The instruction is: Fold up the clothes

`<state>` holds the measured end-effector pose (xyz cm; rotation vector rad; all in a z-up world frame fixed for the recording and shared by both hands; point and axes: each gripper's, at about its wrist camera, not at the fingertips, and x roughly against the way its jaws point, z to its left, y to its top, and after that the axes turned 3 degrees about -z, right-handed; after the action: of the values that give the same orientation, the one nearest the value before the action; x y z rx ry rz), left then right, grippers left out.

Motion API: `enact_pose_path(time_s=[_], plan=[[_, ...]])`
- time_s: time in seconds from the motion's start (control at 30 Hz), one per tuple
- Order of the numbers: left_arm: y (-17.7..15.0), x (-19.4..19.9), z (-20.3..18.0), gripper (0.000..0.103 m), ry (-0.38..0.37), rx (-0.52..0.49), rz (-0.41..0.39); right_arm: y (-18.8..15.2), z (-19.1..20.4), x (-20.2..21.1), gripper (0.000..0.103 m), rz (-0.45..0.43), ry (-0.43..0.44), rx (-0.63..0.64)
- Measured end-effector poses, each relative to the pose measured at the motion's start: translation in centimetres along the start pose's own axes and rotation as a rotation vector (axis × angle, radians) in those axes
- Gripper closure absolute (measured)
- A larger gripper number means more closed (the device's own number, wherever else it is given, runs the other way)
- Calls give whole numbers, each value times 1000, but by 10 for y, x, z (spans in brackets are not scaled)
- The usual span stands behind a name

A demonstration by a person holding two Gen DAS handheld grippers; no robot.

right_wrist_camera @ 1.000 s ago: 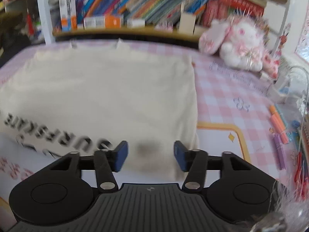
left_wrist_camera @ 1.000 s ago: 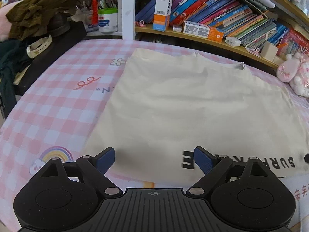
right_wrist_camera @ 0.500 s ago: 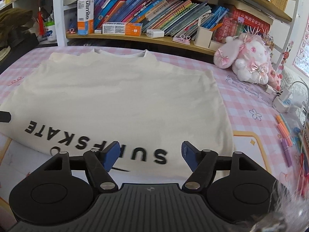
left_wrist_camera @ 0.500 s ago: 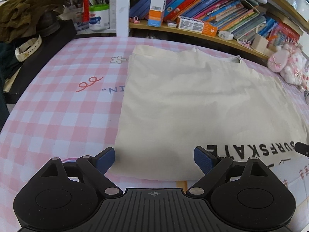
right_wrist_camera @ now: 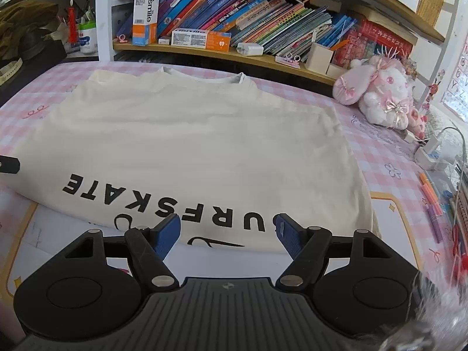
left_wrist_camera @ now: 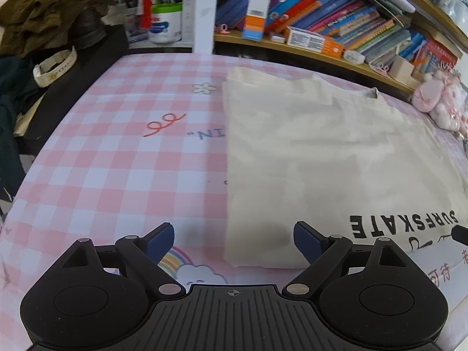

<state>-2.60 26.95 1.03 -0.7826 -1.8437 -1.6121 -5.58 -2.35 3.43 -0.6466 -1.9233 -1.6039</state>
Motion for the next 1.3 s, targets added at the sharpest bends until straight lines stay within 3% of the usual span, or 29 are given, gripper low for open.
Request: enact_pose_path(time_s=[0.13, 0.3, 0.53, 0.67, 0.73, 0.8, 0.83, 0.87, 1.03, 1.2, 1.3], plan=[[1, 2, 11, 14, -25, 36, -14, -1, 3, 2, 32, 3, -7, -5], [3, -6, 21, 33, -26, 85, 12, -1, 10, 4, 32, -1, -10, 14], [3, -12, 18, 47, -45, 49, 24, 2, 13, 2, 32, 1, -20, 22], [4, -12, 22, 56, -104, 108, 27, 3, 17, 1, 32, -5, -16, 35], [5, -14, 26, 67, -133, 148, 32, 4, 17, 1, 32, -7, -16, 36], [5, -16, 28, 90, -160, 179, 43, 4, 17, 0, 32, -10, -15, 37], [5, -18, 29, 91, -173, 193, 50, 5, 17, 0, 32, -10, -15, 37], [6, -18, 29, 99, -182, 200, 51, 5, 17, 0, 32, -10, -15, 36], [15, 11, 17, 100, -199, 146, -51, 6, 17, 1, 32, -6, -18, 39], [4, -16, 36, 96, -185, 215, 73, 4, 17, 2, 32, -6, -14, 42], [-1, -18, 42, 91, -201, 257, 68, 4, 19, 3, 32, -6, -3, 58]])
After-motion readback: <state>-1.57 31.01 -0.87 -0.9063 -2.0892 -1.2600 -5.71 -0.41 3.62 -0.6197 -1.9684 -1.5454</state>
